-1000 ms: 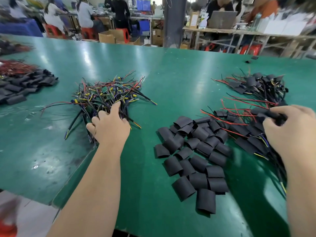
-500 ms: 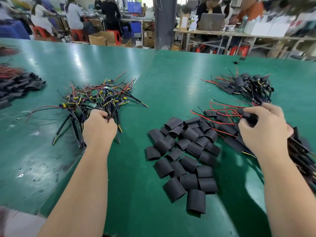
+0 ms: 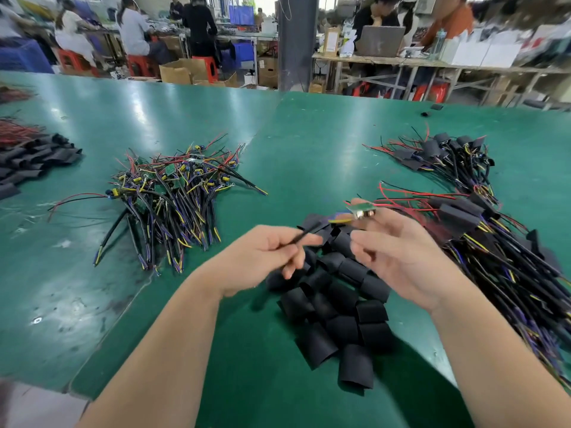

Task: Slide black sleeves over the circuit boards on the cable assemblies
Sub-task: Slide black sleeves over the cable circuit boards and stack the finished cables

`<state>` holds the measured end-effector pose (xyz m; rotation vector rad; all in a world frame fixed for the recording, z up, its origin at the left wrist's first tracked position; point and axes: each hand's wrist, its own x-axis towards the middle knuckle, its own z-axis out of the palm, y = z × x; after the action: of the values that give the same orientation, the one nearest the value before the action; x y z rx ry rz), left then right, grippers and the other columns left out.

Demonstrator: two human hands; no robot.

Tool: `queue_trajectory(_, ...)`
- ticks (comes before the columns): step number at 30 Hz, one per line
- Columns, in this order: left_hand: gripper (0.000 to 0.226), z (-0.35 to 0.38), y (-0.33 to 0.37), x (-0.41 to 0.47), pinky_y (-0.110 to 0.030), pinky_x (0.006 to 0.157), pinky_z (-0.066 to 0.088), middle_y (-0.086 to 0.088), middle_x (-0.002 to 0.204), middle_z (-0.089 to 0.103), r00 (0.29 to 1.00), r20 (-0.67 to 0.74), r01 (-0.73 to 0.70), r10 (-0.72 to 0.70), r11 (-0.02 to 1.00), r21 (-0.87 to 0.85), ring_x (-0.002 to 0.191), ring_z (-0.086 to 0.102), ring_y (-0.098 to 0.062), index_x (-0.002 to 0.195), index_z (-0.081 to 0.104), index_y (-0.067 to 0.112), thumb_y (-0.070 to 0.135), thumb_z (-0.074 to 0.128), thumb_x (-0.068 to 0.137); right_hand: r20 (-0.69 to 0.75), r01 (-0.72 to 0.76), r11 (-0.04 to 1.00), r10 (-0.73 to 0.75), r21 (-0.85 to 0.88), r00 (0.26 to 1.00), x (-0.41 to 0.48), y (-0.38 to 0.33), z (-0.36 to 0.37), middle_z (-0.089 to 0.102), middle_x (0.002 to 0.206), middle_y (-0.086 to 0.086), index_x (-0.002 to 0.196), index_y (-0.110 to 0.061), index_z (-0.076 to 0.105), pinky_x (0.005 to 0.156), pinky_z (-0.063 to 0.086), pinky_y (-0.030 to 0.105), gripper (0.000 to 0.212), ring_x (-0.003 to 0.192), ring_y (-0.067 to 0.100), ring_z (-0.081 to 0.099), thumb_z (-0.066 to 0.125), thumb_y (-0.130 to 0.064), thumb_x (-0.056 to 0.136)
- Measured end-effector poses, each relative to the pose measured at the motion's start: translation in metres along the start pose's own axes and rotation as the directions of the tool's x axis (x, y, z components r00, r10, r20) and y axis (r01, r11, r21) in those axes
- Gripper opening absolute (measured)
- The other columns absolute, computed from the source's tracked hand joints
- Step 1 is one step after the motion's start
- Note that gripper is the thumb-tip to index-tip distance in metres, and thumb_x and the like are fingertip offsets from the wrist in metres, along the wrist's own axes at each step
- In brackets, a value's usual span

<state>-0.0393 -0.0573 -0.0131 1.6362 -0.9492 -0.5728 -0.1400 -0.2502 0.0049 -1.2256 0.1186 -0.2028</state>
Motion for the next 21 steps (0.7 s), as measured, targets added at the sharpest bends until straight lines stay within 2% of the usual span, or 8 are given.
queue_trajectory(2,0.039,0.001,-0.001,-0.001,-0.02,0.055,0.03,0.012,0.066,0.055,0.997,0.076,0.014,-0.016,1.0,0.023,0.055,0.035,-0.011,0.124,0.054,0.014,-0.008,0.036,0.098,0.04,-0.016,0.984,0.009,0.176,0.999,0.002,0.004,0.002,0.069,0.111,0.01,0.121,-0.017,0.058,0.058,0.046,0.018,0.055,0.062,0.01,0.056,0.07,0.001,0.071)
queue_trajectory(4,0.039,0.0,-0.003,-0.002,-0.022,0.052,0.024,0.012,0.067,0.056,0.997,0.075,0.015,-0.015,1.0,-0.001,0.055,0.027,-0.013,0.124,0.054,0.022,-0.004,0.036,0.1,-0.04,0.054,0.976,-0.046,0.213,0.998,0.006,0.005,0.003,0.072,0.102,0.01,0.113,-0.016,0.062,0.058,0.048,0.016,0.041,0.061,0.008,0.059,0.066,-0.006,0.073)
queue_trajectory(7,0.028,0.005,-0.006,0.003,-0.021,0.05,0.029,0.012,0.063,0.058,0.994,-0.113,0.025,-0.016,0.997,0.078,0.051,0.033,-0.008,0.114,0.06,0.031,0.014,0.04,0.102,-0.126,0.125,0.985,-0.11,0.119,0.986,0.007,0.008,0.005,0.073,0.088,0.008,0.098,-0.008,0.063,0.058,0.05,0.015,0.026,0.063,0.011,0.066,0.063,-0.008,0.072)
queue_trajectory(10,0.02,0.016,-0.008,0.008,-0.018,0.059,0.04,0.013,0.063,0.058,0.93,-0.321,-0.034,0.179,0.912,0.409,0.056,0.047,-0.001,0.106,0.068,0.021,0.022,0.05,0.098,-0.121,0.138,0.986,-0.126,0.092,0.985,0.006,0.011,0.009,0.073,0.082,0.009,0.087,-0.007,0.063,0.056,0.051,0.017,0.019,0.065,0.016,0.07,0.067,-0.007,0.068)
queue_trajectory(13,0.026,0.024,-0.005,0.008,-0.019,0.077,0.045,0.005,0.084,0.068,0.865,-0.34,-0.115,0.368,0.807,0.58,0.074,0.058,-0.001,0.118,0.066,0.009,0.011,0.055,0.094,-0.139,0.152,0.988,-0.154,-0.028,0.978,0.007,0.016,0.016,0.068,0.07,0.009,0.064,-0.013,0.059,0.051,0.048,0.02,0.014,0.06,0.02,0.068,0.073,-0.015,0.062)
queue_trajectory(15,0.034,0.027,-0.002,0.008,-0.035,0.077,0.047,-0.011,0.088,0.069,0.847,-0.281,-0.133,0.452,0.691,0.711,0.081,0.062,-0.023,0.122,0.063,0.003,0.007,0.057,0.09,-0.172,0.148,0.983,-0.165,-0.106,0.971,0.008,0.02,0.019,0.065,0.068,0.011,0.062,-0.012,0.057,0.05,0.046,0.022,0.021,0.056,0.021,0.065,0.076,-0.022,0.059)
queue_trajectory(17,0.037,0.029,0.0,0.007,-0.041,0.07,0.047,-0.015,0.084,0.067,0.838,-0.221,-0.145,0.499,0.594,0.791,0.077,0.063,-0.031,0.12,0.064,0.0,0.0,0.057,0.083,-0.173,0.138,0.979,-0.164,-0.151,0.971,0.008,0.023,0.019,0.063,0.066,0.011,0.062,-0.013,0.062,0.052,0.044,0.026,0.021,0.054,0.021,0.059,0.077,-0.028,0.058)
queue_trajectory(21,0.023,0.029,0.002,0.007,-0.044,0.068,0.048,-0.014,0.078,0.064,0.85,-0.268,-0.109,0.454,0.649,0.753,0.073,0.061,-0.031,0.105,0.072,0.004,0.003,0.058,0.086,-0.134,0.109,0.982,-0.13,-0.154,0.982,0.008,0.022,0.018,0.069,0.073,0.007,0.081,-0.011,0.068,0.057,0.048,0.025,0.031,0.057,0.016,0.061,0.073,-0.035,0.063)
